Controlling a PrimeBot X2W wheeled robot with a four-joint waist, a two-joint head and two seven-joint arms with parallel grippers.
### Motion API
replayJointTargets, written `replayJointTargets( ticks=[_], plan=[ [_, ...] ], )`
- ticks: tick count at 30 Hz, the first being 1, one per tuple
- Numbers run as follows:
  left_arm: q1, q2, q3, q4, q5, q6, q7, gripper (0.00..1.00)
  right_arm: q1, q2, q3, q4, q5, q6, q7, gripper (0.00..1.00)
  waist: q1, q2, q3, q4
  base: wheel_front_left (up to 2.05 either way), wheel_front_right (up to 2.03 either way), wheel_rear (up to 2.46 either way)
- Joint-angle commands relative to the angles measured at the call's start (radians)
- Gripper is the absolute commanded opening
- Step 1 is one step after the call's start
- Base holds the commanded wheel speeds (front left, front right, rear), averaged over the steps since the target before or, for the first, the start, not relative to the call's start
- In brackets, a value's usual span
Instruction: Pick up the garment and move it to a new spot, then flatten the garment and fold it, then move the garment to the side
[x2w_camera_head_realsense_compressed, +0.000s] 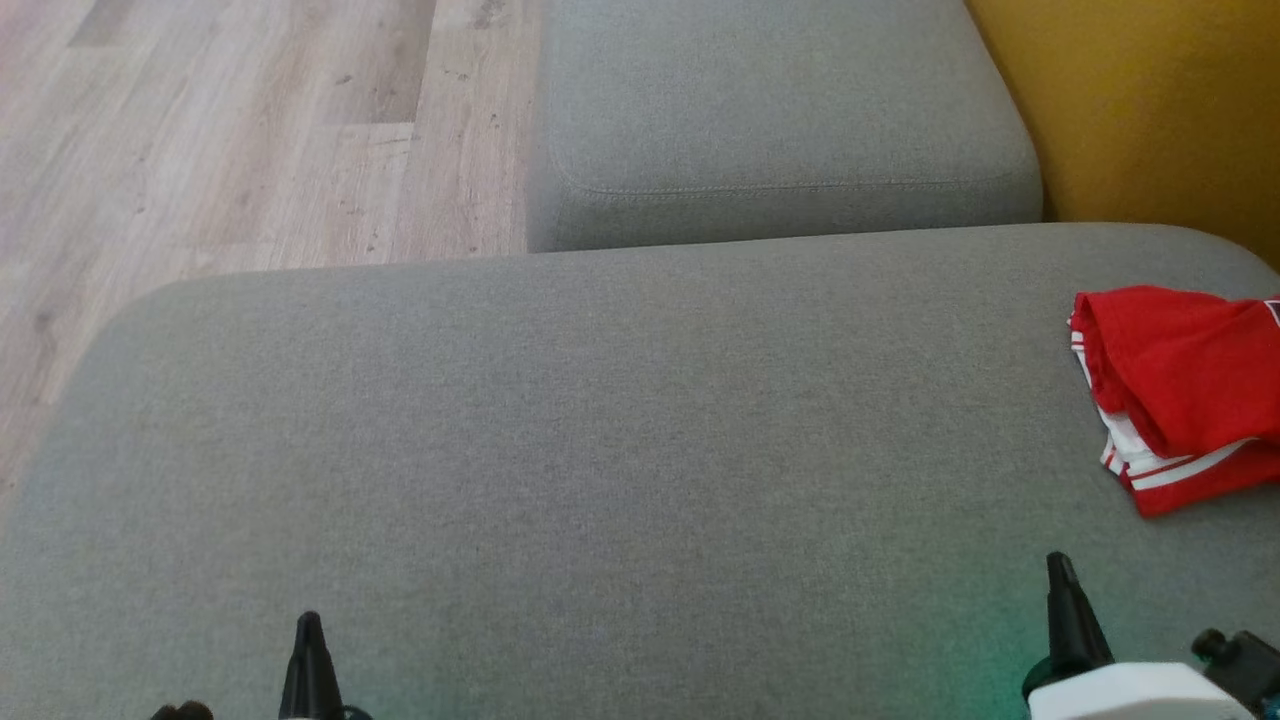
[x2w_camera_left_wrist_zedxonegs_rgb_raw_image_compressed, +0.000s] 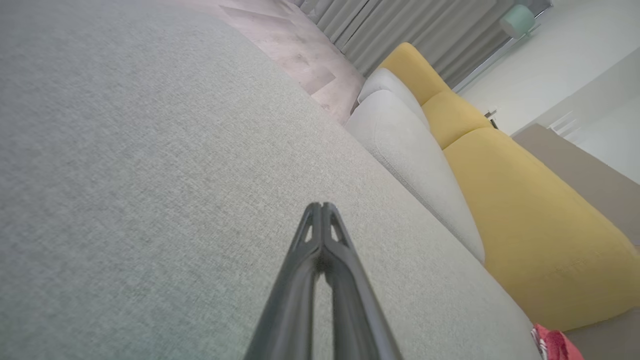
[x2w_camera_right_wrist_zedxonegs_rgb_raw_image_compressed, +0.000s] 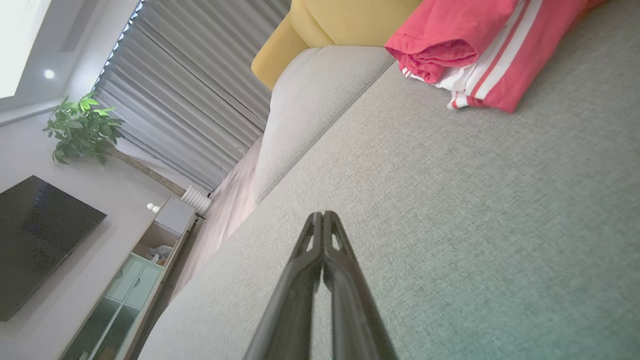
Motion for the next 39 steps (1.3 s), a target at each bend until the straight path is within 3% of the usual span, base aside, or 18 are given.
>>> replayJointTargets(
  ticks=[1,39],
  plan=[
    [-0.06,0.012,0.027,-0.028,-0.028,-0.012,0.004,0.0,-0.059,-0.013,0.003,-0.038,0.032,0.0,0.004,0.0,-0.0001,0.0,0.002,0.0,0.0,0.0,0.0],
    [-0.192,0.011,0.123,-0.007,-0.495,-0.09,0.118,0.0,-0.182,-0.014,-0.063,-0.051,0.515,-0.001,0.119,0.0,-0.0001,0.0,0.069,-0.013,0.0,0.0,0.0]
  ],
)
